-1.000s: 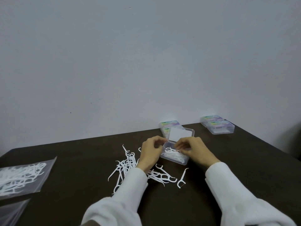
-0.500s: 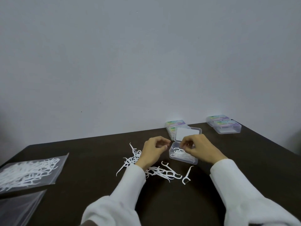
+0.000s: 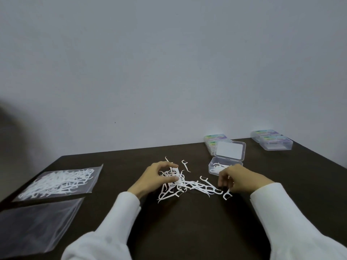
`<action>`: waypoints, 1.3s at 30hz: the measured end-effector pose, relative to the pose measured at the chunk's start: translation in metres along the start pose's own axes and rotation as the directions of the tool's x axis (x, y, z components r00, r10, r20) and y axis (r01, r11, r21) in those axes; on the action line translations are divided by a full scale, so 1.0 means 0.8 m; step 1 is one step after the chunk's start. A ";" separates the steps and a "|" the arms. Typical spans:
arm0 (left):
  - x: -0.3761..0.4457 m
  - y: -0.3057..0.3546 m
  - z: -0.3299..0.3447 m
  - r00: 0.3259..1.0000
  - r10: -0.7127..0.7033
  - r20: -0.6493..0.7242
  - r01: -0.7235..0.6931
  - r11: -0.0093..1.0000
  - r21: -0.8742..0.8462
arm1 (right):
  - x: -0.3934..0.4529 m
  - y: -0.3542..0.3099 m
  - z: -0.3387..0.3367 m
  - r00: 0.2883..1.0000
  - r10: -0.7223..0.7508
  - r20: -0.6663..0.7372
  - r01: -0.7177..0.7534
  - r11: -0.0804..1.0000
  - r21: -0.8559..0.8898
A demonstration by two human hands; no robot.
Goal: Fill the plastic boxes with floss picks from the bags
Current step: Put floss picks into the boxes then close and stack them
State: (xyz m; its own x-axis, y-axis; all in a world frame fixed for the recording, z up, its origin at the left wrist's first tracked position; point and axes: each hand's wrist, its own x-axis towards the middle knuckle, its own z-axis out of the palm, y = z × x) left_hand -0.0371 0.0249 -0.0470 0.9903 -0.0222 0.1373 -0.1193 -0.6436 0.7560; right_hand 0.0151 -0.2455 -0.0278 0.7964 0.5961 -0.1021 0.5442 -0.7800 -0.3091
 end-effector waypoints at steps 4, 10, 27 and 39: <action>-0.023 -0.009 -0.014 0.991 -0.092 0.093 0.087 0.995 0.057 | -0.001 -0.005 -0.001 1.000 0.004 -0.029 -0.002 0.996 0.091; -0.032 -0.010 -0.008 0.993 -0.096 0.068 0.082 0.979 0.188 | 0.005 -0.011 0.007 0.986 0.063 -0.157 -0.058 0.998 0.037; -0.011 -0.014 0.000 0.978 -0.160 -0.134 0.123 0.960 -0.252 | 0.036 -0.079 0.047 0.932 0.130 -0.337 -0.074 0.982 0.175; -0.012 -0.026 -0.012 0.944 -0.264 -0.200 0.195 0.931 -0.309 | 0.054 -0.121 0.060 0.908 0.151 -0.391 -0.168 0.986 -0.007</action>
State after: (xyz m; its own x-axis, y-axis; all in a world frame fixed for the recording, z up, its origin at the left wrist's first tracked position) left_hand -0.0452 0.0455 -0.0578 0.9517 0.3015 0.0580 0.0598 -0.3672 0.9282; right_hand -0.0164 -0.1349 -0.0479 0.9086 0.3483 0.2305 0.4048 -0.8702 -0.2807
